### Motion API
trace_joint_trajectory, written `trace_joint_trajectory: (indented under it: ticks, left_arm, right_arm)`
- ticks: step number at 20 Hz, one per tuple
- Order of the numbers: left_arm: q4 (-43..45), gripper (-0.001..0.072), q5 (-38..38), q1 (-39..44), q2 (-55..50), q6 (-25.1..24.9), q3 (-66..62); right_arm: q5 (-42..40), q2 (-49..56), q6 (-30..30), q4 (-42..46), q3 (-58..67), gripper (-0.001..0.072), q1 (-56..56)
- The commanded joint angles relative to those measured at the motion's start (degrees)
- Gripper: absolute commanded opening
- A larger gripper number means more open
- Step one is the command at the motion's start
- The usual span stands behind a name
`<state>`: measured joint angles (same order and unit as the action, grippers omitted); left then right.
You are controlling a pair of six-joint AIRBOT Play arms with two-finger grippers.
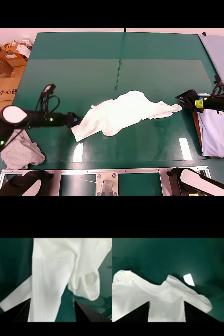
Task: Fold the shirts.
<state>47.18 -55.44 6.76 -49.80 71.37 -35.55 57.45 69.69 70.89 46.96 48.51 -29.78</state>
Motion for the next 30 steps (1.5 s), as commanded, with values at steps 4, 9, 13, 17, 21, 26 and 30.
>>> trace_joint_trajectory:
  ticks: [4, 9, 13, 17, 21, 26, 30]
  left_arm:
    - [-19.8, 0.0593, 6.2, 8.5, -26.3, -11.9, -11.4]
    - [-20.5, 0.0131, -1.9, 13.7, -39.4, -12.1, -26.3]
    - [-17.5, 0.0022, -10.5, 11.3, -39.0, -12.3, -34.1]
    - [-8.2, 0.0022, -15.6, 8.4, -38.2, -7.9, -43.2]
    - [-0.8, 0.0023, -19.1, 2.9, -38.0, -4.7, -48.4]
    - [0.0, 0.0023, -18.6, 1.5, -38.1, -6.9, -48.4]
    - [0.0, 0.0023, -18.5, 1.5, -38.1, -7.0, -48.4]
  right_arm:
    - [0.0, 9.3, -5.0, -0.4, 1.4, 0.0502, 5.1]
    - [2.4, 10.1, -6.7, -0.4, 1.4, 0.0502, 6.7]
    - [4.9, 10.1, -6.7, -0.5, 1.4, 0.0501, 6.6]
    - [6.4, 10.1, -1.5, -0.4, 4.9, 0.0502, 1.6]
    - [14.5, 10.1, 3.2, -0.4, 9.4, 0.0502, -7.1]
    - [13.6, 10.1, 7.8, 1.7, 3.0, 0.0502, -8.4]
    - [3.5, 11.5, 6.6, -4.1, -0.8, 0.0502, -1.1]
